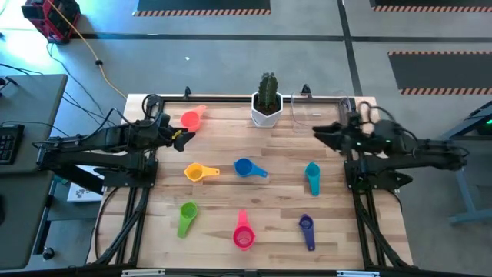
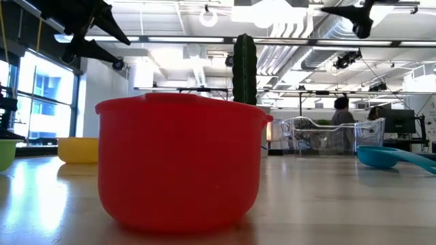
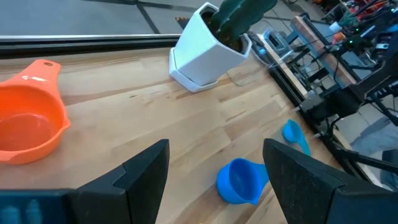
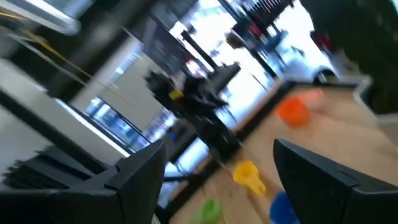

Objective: Nest measuring cups in basket
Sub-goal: Stack the red measuring cup on top of the orange measuring cup

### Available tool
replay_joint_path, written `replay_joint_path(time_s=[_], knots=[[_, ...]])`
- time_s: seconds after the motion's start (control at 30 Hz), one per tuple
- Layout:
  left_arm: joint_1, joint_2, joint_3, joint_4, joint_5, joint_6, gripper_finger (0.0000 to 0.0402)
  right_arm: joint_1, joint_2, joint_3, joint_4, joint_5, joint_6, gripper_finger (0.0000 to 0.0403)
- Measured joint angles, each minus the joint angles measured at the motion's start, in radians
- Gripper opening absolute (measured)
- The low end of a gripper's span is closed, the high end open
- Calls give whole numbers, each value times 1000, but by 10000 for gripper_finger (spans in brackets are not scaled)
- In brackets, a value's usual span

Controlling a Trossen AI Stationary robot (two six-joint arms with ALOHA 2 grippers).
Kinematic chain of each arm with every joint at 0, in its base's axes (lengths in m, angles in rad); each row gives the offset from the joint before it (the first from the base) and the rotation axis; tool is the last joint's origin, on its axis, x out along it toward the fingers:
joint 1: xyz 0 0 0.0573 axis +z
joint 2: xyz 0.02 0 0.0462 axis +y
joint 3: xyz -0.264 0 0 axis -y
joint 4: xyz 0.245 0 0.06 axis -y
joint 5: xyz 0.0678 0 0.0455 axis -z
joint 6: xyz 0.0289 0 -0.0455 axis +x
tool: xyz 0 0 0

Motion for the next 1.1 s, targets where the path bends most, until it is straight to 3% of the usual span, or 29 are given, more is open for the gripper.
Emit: replay_joint_path(time_s=[0.33, 0.77, 1.1], knots=[[0, 0, 0, -2, 2, 26, 250, 54, 433, 174, -152, -158, 291, 287], [0, 0, 0, -2, 4, 19, 250, 302, 909, 461, -182, -107, 441, 287], [0, 0, 0, -2, 4, 28, 250, 411, 1217, 790, -414, -66, 435, 287]])
